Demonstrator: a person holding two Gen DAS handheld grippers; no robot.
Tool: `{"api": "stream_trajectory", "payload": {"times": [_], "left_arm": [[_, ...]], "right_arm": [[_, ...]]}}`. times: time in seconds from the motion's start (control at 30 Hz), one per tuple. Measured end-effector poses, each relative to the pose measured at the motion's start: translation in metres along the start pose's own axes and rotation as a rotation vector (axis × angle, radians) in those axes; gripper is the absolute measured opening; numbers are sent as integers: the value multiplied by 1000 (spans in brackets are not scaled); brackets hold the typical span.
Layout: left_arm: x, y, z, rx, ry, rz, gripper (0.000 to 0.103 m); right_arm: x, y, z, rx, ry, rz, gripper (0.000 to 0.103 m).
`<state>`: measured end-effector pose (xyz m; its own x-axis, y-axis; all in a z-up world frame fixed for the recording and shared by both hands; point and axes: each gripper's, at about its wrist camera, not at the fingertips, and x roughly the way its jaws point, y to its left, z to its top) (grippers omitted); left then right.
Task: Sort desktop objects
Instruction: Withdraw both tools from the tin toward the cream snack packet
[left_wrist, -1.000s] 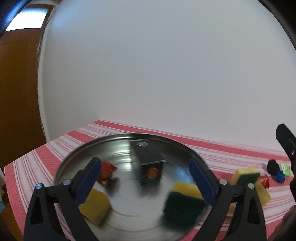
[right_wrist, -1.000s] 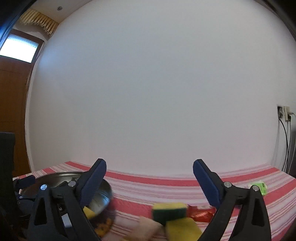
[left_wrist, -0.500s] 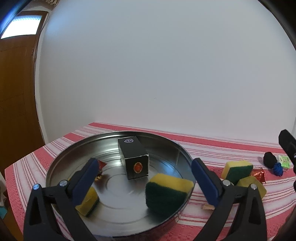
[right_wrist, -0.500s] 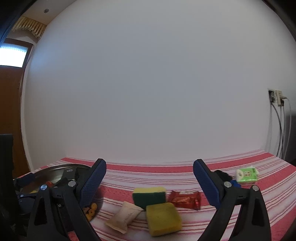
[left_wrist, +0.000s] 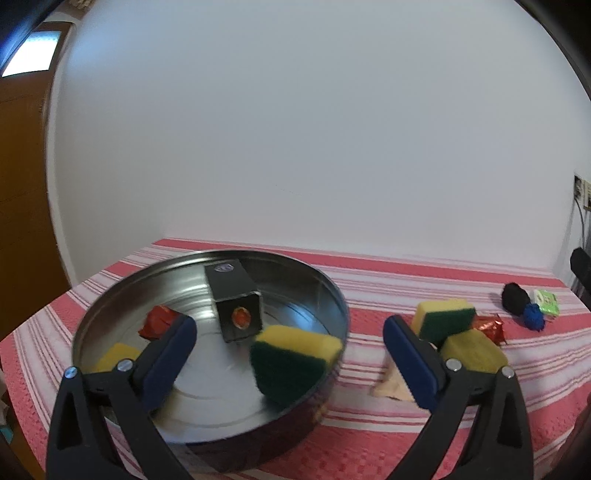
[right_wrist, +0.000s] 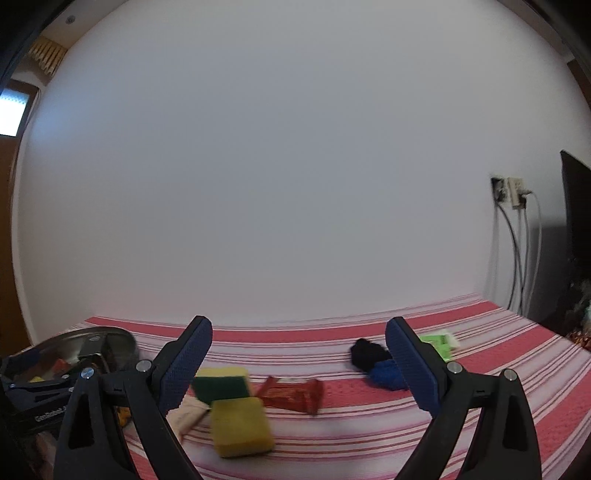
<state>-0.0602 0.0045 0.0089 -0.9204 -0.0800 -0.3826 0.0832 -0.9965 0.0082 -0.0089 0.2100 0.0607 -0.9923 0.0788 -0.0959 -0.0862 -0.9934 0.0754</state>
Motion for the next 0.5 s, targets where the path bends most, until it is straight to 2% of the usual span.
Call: {"api": "stream_trajectory", "payload": {"times": [0.3, 0.5], "left_arm": [[-3, -34, -4, 125, 36, -92, 102], [14, -70, -10, 276, 137, -176, 102]], "right_arm": [[4, -15, -3, -1, 28, -24, 96], [3, -28, 0, 20, 52, -29, 96]]}}
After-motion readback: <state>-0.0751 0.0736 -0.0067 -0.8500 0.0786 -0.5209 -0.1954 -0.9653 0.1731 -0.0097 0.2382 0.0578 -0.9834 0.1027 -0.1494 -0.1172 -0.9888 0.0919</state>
